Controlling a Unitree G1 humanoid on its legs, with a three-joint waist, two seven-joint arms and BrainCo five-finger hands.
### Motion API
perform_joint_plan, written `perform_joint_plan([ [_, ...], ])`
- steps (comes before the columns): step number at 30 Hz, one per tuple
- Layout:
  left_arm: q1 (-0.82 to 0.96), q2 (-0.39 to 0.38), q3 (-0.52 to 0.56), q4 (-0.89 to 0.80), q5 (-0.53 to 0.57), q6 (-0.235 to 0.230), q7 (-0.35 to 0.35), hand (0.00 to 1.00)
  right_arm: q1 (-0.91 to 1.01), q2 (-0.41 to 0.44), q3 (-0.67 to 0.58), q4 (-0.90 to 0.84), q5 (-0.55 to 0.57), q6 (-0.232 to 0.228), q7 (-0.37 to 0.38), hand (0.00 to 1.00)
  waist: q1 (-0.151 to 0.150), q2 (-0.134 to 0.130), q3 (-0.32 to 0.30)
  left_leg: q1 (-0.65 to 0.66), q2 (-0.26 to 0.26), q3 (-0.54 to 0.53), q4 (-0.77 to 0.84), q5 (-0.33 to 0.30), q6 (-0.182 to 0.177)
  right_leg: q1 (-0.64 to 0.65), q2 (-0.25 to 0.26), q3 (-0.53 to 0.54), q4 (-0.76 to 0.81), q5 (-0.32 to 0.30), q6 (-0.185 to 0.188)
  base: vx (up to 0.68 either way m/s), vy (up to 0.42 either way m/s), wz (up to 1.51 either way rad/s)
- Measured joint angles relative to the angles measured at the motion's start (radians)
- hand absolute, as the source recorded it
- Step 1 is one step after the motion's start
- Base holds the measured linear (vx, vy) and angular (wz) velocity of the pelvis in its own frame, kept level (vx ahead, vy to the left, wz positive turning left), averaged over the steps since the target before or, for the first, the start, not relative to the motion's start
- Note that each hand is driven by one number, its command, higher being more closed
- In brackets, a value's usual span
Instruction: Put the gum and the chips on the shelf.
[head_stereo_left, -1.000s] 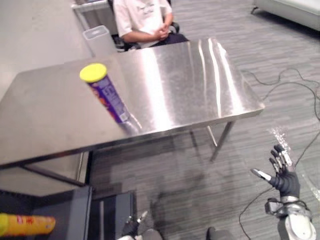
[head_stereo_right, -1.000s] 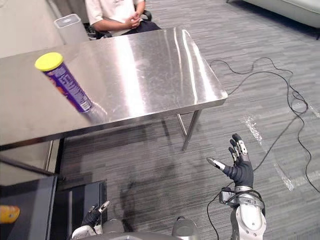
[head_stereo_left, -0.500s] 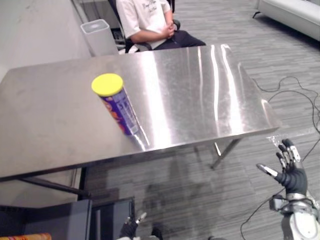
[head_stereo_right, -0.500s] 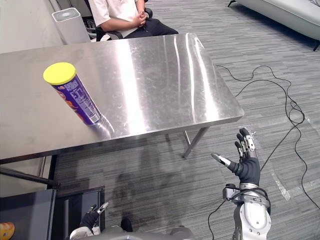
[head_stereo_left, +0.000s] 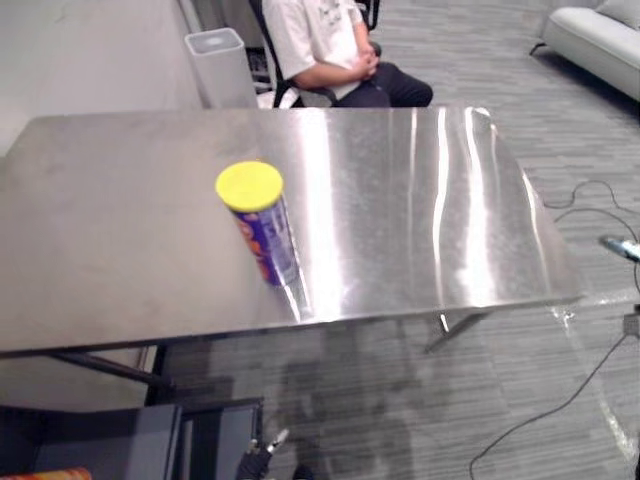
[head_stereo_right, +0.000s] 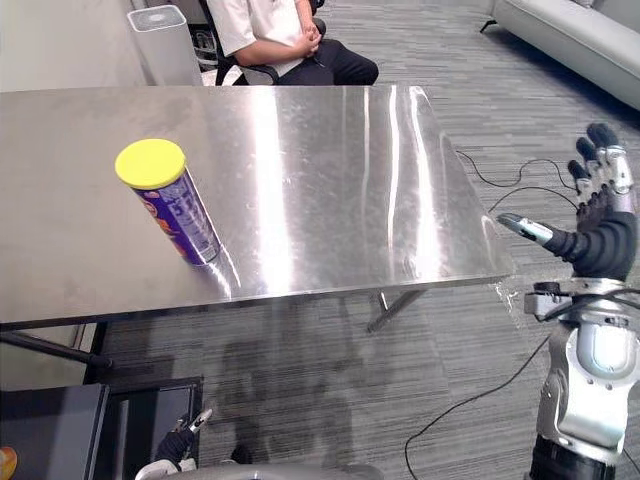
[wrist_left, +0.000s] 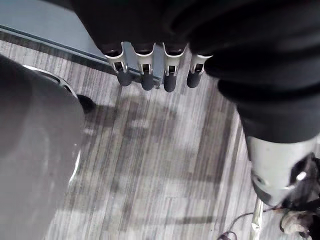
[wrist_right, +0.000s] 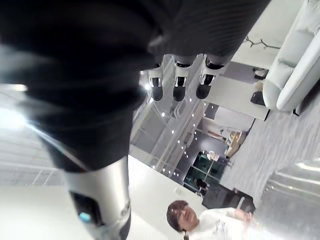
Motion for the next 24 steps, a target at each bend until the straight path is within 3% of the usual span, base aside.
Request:
perform_joint_plan([
  [1,0.0,0.014,0.014,0.002,-0.005,0.0,-0.005,0.0,-0.002,-0.003,0.034,-0.002,0.0,0.001,0.001,0.0,0.003,-0.027,-0.009,-0.005,-0.013,0.002,0.023,-0.001,-0.002,-0.001,0.003,0.008,-0.184,0.105,-0.018,0.08,-0.092,0.05],
  [2,-0.001,0.025,0.014,0.001,-0.005,0.0,-0.006,0.0,-0.005,-0.006,0.049,-0.002,0.0,-0.001,0.003,0.0,-0.001,-0.05,-0.009,-0.005,-0.033,0.0,0.038,-0.002,-0.003,-0.025,-0.011,0.009,-0.185,0.21,-0.032,0.17,-0.152,0.21],
  [3,-0.004,0.03,0.014,0.013,-0.005,0.002,-0.007,0.0,0.004,-0.025,0.058,0.005,0.0,0.0,0.012,0.0,-0.003,-0.059,-0.024,-0.002,-0.048,-0.012,0.069,-0.027,-0.029,-0.007,-0.025,-0.023,-0.174,0.204,-0.033,0.19,-0.1,0.13],
  [4,0.001,0.008,0.012,0.02,-0.004,0.0,-0.008,0.0,-0.002,-0.035,0.058,0.02,0.0,0.001,0.015,0.0,0.008,-0.042,-0.03,-0.016,-0.032,-0.015,0.08,-0.048,-0.039,-0.003,-0.015,-0.017,-0.174,0.204,-0.034,0.22,-0.111,0.09],
  [6,0.001,-0.021,0.011,0.024,-0.005,-0.004,-0.018,0.0,-0.004,-0.043,0.058,0.046,0.0,0.013,0.021,0.0,0.014,-0.007,-0.038,0.008,-0.031,-0.018,0.042,-0.036,-0.033,0.001,-0.007,-0.021,-0.174,0.204,-0.034,0.16,-0.022,0.05],
  [8,0.001,-0.023,0.014,0.019,-0.006,-0.004,-0.024,0.0,-0.003,-0.04,0.069,0.047,0.0,0.029,0.033,0.0,0.015,-0.001,-0.038,0.011,-0.038,-0.016,0.075,-0.034,-0.035,0.017,-0.014,-0.026,-0.174,0.204,-0.034,0.12,0.03,0.17],
  [9,0.0,-0.016,0.023,0.011,-0.005,-0.006,-0.027,0.0,-0.004,-0.038,0.086,0.047,0.0,0.029,0.039,0.0,0.02,-0.029,-0.028,-0.027,-0.052,-0.022,0.155,-0.048,-0.036,0.041,-0.043,-0.03,-0.171,0.204,-0.034,0.05,0.075,0.19],
  [10,0.001,-0.012,0.024,0.01,-0.004,-0.008,-0.027,0.0,-0.005,-0.039,0.092,0.048,0.001,0.027,0.041,0.0,0.02,-0.035,-0.028,-0.027,-0.068,-0.041,0.131,-0.074,-0.035,0.049,-0.052,-0.031,-0.17,0.204,-0.034,0.07,0.099,0.26],
  [11,0.005,-0.016,0.022,0.013,-0.004,-0.007,-0.027,0.0,-0.008,-0.055,0.095,0.048,0.001,0.027,0.043,0.0,0.023,-0.017,-0.034,-0.022,-0.082,-0.069,0.012,-0.006,-0.014,0.054,-0.046,-0.047,-0.159,0.203,-0.032,0.04,0.081,0.18],
  [12,0.009,-0.012,0.025,0.01,-0.007,-0.007,-0.025,0.0,-0.007,-0.047,0.102,0.054,0.002,0.027,0.045,0.0,0.027,-0.019,-0.041,-0.008,-0.086,-0.066,-0.006,-0.013,-0.016,0.051,-0.051,-0.05,-0.147,0.187,-0.012,0.07,0.077,0.15],
  [18,0.013,0.032,0.036,0.001,-0.006,-0.004,-0.025,0.0,-0.029,-0.045,0.152,0.073,0.022,0.029,0.084,0.0,0.026,-0.074,-0.041,-0.003,-0.121,-0.069,0.005,-0.012,-0.013,0.036,-0.091,-0.055,-0.089,0.185,-0.008,0.05,0.08,0.05],
  [24,0.015,0.04,0.035,0.003,-0.005,-0.003,-0.026,0.0,-0.033,-0.048,0.176,0.074,0.041,0.031,0.117,0.0,0.025,-0.078,-0.044,0.021,-0.122,-0.072,0.01,-0.012,-0.013,0.058,-0.094,-0.062,-0.082,0.185,-0.008,0.05,-0.023,0.0],
])
